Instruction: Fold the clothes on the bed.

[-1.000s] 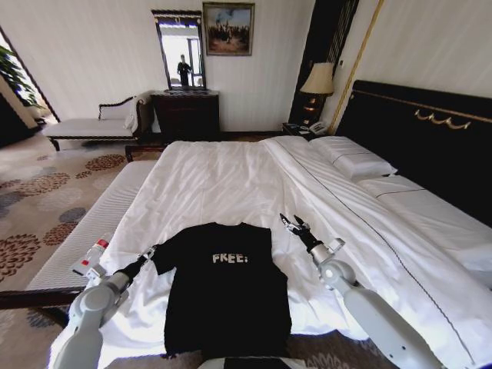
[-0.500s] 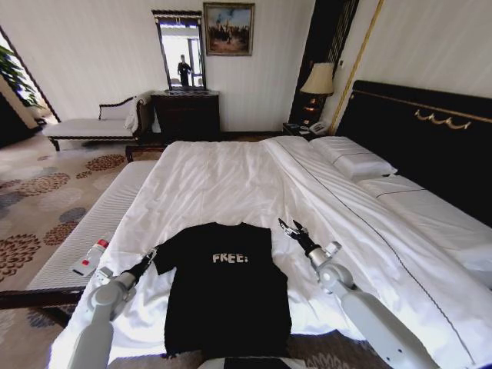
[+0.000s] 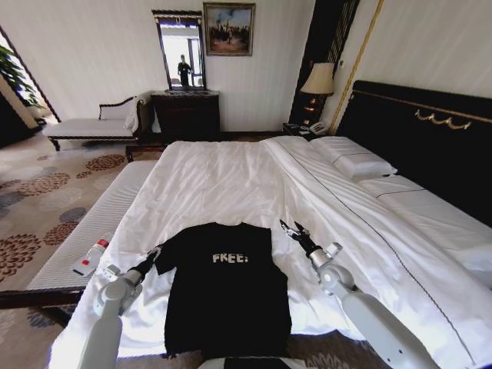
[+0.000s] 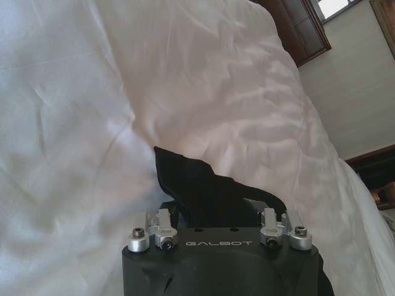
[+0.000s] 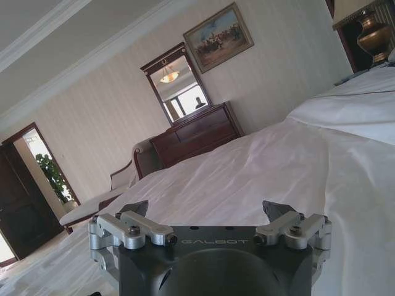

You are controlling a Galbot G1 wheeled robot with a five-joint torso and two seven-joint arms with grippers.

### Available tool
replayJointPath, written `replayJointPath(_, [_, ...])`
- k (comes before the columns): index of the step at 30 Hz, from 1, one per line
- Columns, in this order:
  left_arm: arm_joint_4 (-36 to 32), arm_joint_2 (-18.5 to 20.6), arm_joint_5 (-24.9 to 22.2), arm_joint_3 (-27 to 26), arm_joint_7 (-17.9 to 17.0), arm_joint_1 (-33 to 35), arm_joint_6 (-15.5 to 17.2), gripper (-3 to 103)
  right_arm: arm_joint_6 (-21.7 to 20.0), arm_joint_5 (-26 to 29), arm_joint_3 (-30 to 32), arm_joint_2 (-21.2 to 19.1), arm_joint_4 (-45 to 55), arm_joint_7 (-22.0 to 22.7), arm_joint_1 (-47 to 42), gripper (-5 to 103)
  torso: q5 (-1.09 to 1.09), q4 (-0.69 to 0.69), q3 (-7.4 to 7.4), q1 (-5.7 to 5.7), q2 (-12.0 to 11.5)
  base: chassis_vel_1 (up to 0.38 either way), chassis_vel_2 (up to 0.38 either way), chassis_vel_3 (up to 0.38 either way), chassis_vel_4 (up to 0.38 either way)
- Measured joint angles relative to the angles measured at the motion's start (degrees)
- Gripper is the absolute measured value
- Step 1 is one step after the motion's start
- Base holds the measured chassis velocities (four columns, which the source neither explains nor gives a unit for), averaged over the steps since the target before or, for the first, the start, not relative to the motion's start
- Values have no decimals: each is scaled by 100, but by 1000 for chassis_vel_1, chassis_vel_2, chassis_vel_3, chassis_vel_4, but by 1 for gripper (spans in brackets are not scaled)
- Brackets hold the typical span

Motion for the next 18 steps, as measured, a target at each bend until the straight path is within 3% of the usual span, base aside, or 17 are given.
replayJointPath(6, [0, -34, 11, 14, 20, 24, -47, 43, -10, -3, -16, 18, -35, 4, 15, 100, 0, 0, 0, 0, 0, 0, 0, 0, 0])
replayJointPath(7, [-12, -44, 11, 19, 24, 28, -82, 32, -20, -2, -13, 19, -35, 4, 12, 100, 0, 0, 0, 0, 0, 0, 0, 0, 0])
replayJointPath(9, [-21, -51, 10, 19, 26, 28, -104, 32, -24, 1, -9, 18, -36, 4, 8, 100, 1, 0, 0, 0, 0, 0, 0, 0, 0])
replayJointPath(13, [-55, -52, 2, 9, 59, 36, -150, 11, -27, 15, 6, 8, -50, 23, 4, 100, 0, -1, 0, 0, 0, 0, 0, 0, 0])
replayJointPath(15, [-72, -46, -1, 5, 84, 46, -157, 11, -27, 18, 8, 7, -50, 29, 5, 100, -1, 0, 0, 0, 0, 0, 0, 0, 0])
replayJointPath(18, [-239, 13, -8, -21, 202, 154, -188, 1, -29, 31, 12, 13, -48, 48, 16, 100, -1, 0, 0, 0, 0, 0, 0, 0, 0])
